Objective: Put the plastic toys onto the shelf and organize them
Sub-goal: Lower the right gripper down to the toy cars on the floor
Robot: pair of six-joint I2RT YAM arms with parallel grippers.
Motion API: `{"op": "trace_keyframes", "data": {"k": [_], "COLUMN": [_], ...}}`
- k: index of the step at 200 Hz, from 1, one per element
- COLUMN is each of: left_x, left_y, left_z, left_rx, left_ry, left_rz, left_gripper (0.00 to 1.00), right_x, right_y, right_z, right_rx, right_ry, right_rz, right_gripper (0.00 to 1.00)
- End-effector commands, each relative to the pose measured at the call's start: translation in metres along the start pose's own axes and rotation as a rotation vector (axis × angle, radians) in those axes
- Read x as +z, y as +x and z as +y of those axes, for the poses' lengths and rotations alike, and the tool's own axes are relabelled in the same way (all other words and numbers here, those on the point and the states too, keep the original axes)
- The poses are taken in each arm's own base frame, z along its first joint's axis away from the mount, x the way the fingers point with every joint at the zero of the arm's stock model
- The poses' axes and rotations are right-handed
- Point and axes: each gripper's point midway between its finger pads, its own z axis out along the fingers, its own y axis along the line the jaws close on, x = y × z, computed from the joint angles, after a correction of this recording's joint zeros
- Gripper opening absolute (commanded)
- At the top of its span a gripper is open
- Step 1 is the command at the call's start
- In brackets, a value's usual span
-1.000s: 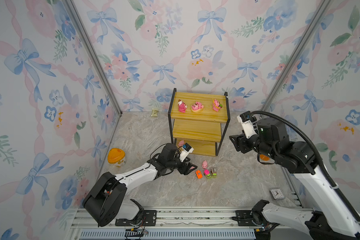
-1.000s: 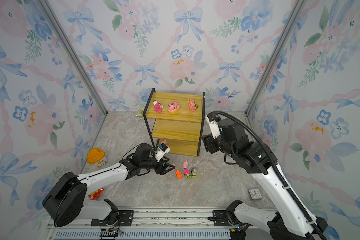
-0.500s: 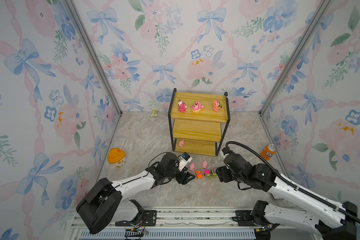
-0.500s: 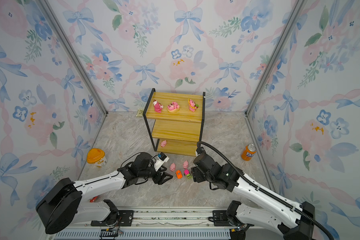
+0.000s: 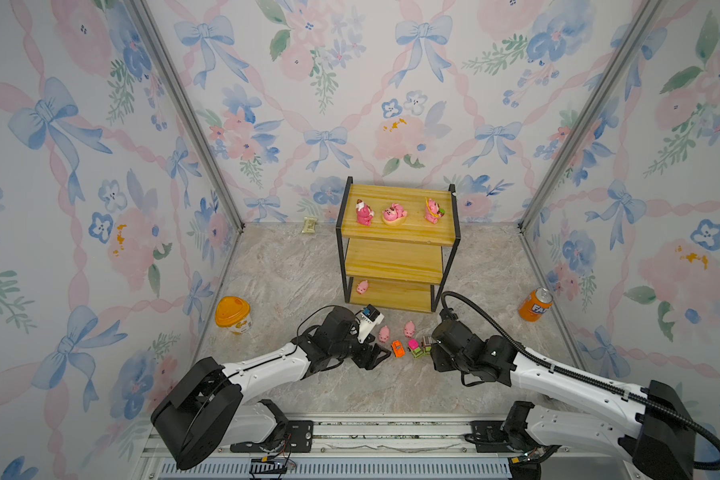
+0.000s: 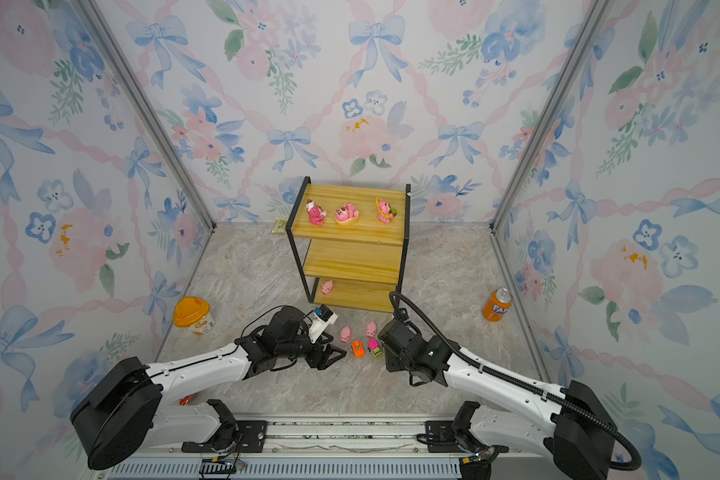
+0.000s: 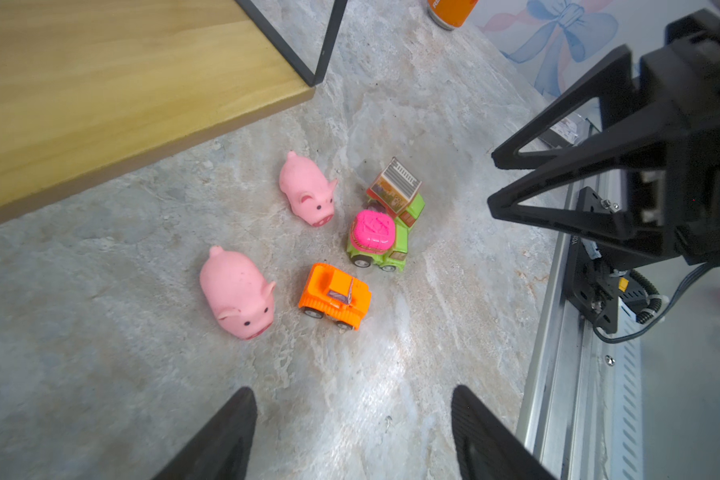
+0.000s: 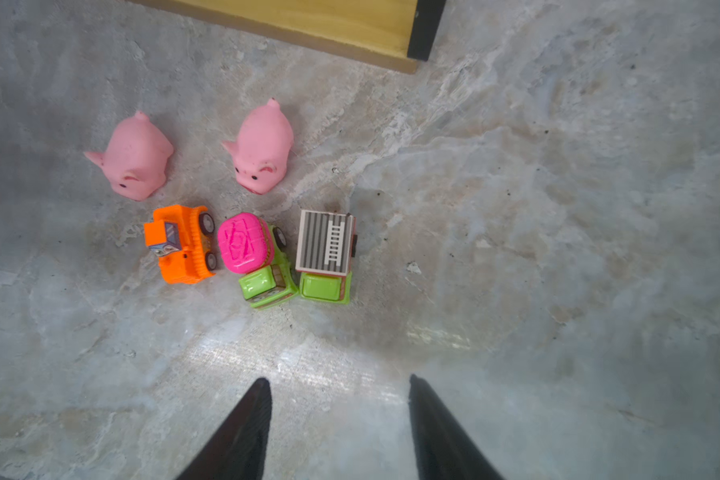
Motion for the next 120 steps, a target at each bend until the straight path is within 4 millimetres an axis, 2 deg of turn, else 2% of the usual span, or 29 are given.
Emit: {"op": "trace_keyframes", "data": {"k": [1,44,120], "left_x": [0.004,0.009,0.013], "left_y": [0.003,0.005,0.002], "left_z": [0.002,0.004,0.006], "left_rx": [-0.012,-0.020,-0.017], "left_ry": [-0.005,-0.006,-0.010], "left_rz": [0.005,0.022,0.019], "left_gripper": [0.75,0.75,0.75], "right_x": [0.008,0.024,0.041], "right_y": [-0.001,0.000,-0.013], "right_z": [0.004,0.001,0.000], "right_rx": [0.018,0.020,0.042], "right_ry": [-0.008,0.026,0.019], "right_rz": [-0.011,0.014,0.017], "right_gripper": [0.53,0.50,0.42]}}
